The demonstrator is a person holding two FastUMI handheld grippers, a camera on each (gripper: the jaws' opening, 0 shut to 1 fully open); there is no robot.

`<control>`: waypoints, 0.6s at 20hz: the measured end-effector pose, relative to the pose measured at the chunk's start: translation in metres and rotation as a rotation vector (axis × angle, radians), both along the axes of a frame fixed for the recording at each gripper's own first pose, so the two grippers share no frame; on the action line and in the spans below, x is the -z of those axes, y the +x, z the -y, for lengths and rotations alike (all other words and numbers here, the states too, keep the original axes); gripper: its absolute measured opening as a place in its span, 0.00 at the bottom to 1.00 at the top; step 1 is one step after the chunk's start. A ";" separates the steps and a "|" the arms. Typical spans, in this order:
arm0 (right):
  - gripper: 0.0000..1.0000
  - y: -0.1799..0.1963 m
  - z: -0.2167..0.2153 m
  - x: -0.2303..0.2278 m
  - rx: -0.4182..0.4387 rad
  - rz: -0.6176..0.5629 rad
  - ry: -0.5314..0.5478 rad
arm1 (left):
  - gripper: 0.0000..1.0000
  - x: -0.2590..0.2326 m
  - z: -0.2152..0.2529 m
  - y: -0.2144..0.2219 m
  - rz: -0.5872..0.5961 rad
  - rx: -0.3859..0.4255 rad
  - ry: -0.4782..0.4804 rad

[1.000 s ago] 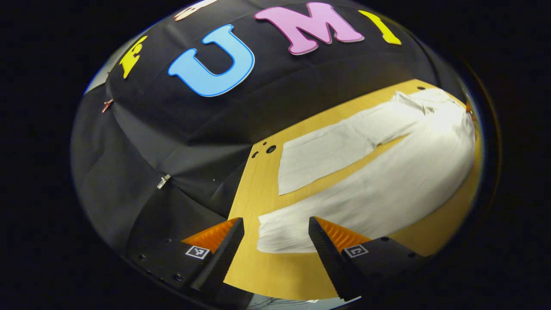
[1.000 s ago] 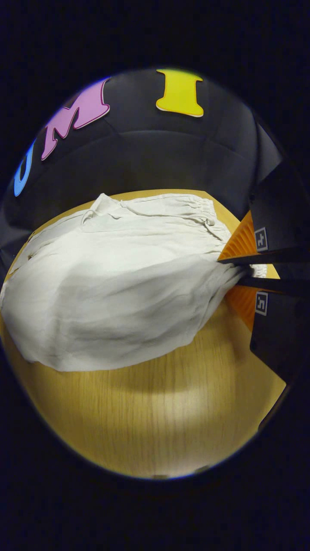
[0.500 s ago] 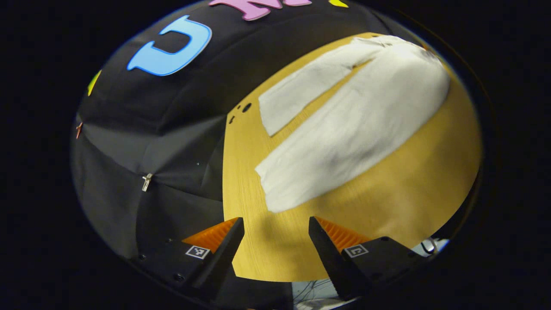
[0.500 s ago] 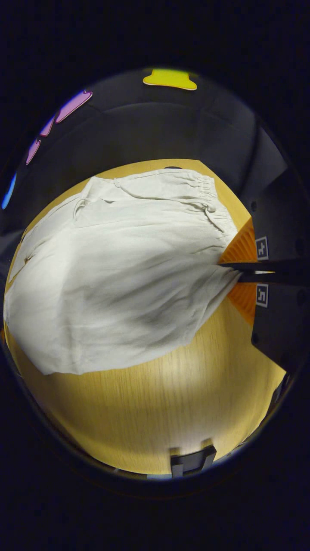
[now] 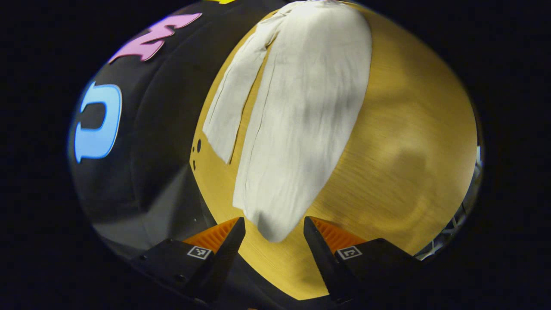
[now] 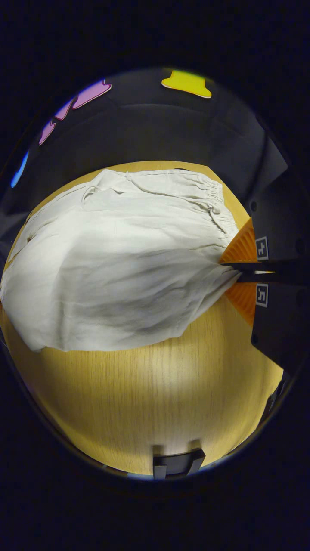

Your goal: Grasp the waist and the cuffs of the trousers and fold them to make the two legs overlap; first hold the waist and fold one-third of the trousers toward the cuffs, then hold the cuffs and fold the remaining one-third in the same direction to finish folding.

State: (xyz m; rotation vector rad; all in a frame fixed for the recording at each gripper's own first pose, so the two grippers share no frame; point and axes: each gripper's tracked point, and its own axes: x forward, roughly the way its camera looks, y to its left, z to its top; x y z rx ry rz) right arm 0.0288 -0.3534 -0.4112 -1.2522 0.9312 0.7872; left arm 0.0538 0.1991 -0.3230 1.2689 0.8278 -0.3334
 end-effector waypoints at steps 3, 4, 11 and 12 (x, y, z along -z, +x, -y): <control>0.05 0.000 0.001 -0.001 0.000 0.000 0.001 | 0.86 0.001 0.010 0.022 -0.047 0.070 0.003; 0.05 0.000 0.001 0.000 -0.004 0.002 -0.001 | 0.85 0.001 0.010 0.031 -0.060 0.079 -0.001; 0.05 0.000 0.001 0.000 -0.011 0.007 0.002 | 0.37 0.015 0.018 0.052 -0.160 0.050 -0.044; 0.05 0.000 0.002 -0.001 -0.008 0.006 0.003 | 0.33 0.016 0.017 0.052 -0.171 0.035 -0.053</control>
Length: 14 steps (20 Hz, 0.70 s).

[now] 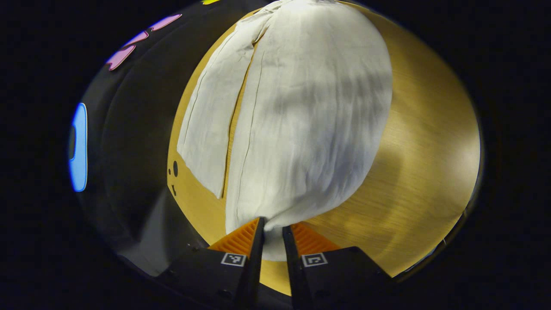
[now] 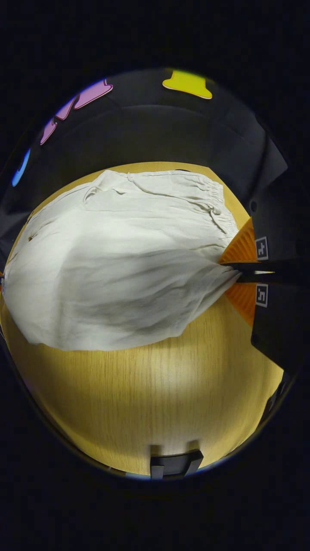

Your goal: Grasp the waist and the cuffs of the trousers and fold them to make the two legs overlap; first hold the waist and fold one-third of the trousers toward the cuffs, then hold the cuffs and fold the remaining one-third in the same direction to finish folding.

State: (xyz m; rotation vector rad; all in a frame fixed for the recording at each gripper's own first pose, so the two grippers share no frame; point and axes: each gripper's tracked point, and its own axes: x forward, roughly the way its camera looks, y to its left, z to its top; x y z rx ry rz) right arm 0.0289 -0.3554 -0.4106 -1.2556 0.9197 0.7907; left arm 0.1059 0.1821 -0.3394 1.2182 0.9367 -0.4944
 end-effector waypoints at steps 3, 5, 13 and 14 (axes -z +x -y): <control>0.05 0.000 0.000 0.000 0.013 0.003 0.002 | 0.14 0.002 -0.001 0.001 0.004 -0.010 0.014; 0.05 0.002 0.001 0.000 0.021 0.007 -0.001 | 0.09 0.000 -0.004 0.002 0.030 -0.038 0.010; 0.05 0.016 0.009 -0.023 0.137 0.074 0.019 | 0.05 -0.022 0.002 -0.011 0.111 -0.217 -0.147; 0.05 0.021 0.011 -0.032 0.157 0.095 0.029 | 0.05 -0.031 0.003 -0.010 0.130 -0.211 -0.155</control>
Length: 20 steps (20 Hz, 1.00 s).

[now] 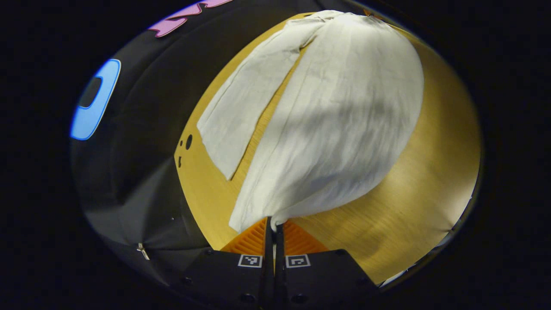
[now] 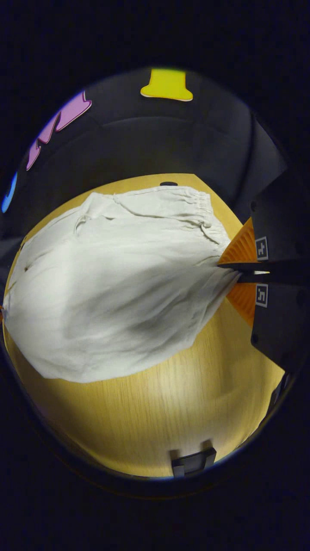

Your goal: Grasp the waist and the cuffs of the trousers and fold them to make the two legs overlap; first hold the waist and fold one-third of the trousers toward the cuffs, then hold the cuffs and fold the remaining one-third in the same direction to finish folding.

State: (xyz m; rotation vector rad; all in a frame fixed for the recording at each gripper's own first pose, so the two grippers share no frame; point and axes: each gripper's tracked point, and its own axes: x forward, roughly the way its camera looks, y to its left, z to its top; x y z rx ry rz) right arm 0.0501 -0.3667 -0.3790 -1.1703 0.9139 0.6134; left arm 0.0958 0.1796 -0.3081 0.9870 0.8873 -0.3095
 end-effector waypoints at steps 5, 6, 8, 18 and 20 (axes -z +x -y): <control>0.05 0.035 -0.003 -0.041 0.071 0.088 0.062 | 0.05 -0.048 -0.001 0.030 0.091 -0.001 -0.008; 0.05 0.044 -0.003 -0.047 0.092 0.102 0.082 | 0.05 -0.056 -0.002 0.039 0.108 0.003 -0.007; 0.05 0.066 -0.003 -0.062 0.134 0.136 0.120 | 0.05 -0.077 -0.002 0.057 0.136 0.011 -0.002; 0.05 0.183 0.005 -0.091 0.386 0.247 0.348 | 0.05 -0.147 -0.007 0.200 0.295 -0.086 -0.164; 0.05 0.200 0.008 -0.080 0.441 0.249 0.388 | 0.05 -0.140 -0.006 0.233 0.292 -0.110 -0.186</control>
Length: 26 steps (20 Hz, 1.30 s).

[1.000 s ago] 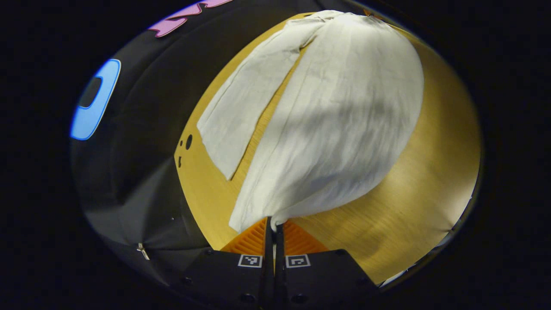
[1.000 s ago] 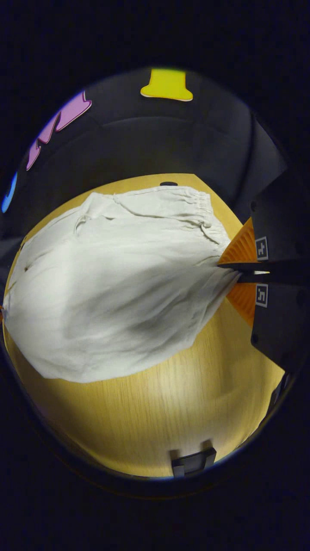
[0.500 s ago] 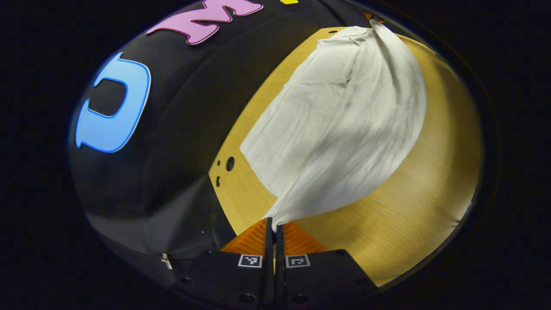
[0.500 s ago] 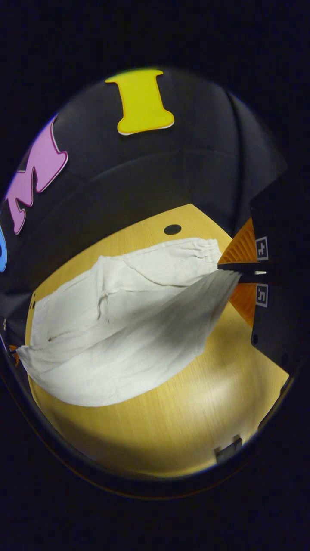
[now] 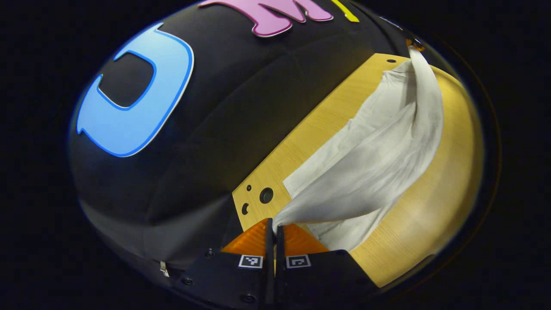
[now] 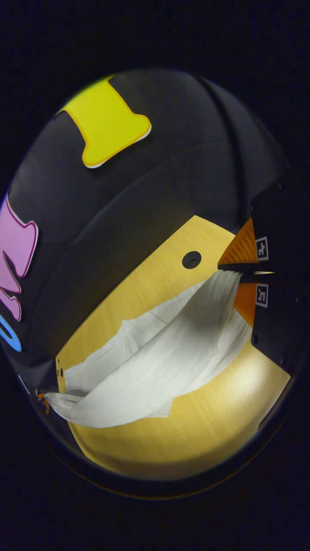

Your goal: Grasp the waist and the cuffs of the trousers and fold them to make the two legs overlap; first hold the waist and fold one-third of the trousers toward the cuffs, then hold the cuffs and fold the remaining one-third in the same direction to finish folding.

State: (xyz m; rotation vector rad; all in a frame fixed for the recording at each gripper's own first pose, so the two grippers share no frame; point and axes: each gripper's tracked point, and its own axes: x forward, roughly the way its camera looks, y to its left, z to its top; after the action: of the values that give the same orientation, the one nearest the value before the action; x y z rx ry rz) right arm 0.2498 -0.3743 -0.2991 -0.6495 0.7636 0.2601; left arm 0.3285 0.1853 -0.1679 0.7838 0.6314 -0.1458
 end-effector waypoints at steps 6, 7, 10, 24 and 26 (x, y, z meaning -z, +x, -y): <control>0.05 0.048 0.015 0.041 0.147 -0.026 0.076 | 0.06 0.050 0.012 0.074 -0.037 -0.051 -0.042; 0.05 0.053 0.016 0.049 0.179 -0.036 0.091 | 0.08 0.057 0.010 0.081 -0.032 -0.060 -0.041; 0.06 0.063 0.016 0.073 0.273 -0.079 0.141 | 0.10 0.075 0.006 0.088 -0.036 -0.089 -0.038; 0.98 -0.013 0.044 0.015 0.693 0.054 0.440 | 0.97 0.023 -0.054 -0.048 0.195 -0.524 -0.483; 0.98 -0.031 0.057 0.011 0.791 0.105 0.484 | 0.97 0.017 -0.058 -0.076 0.221 -0.569 -0.511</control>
State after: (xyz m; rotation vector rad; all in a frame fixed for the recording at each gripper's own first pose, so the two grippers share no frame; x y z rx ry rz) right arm 0.2185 -0.4313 -0.3105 0.1200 0.7650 -0.3111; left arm 0.2521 0.2436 -0.1854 0.1065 0.5517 0.2907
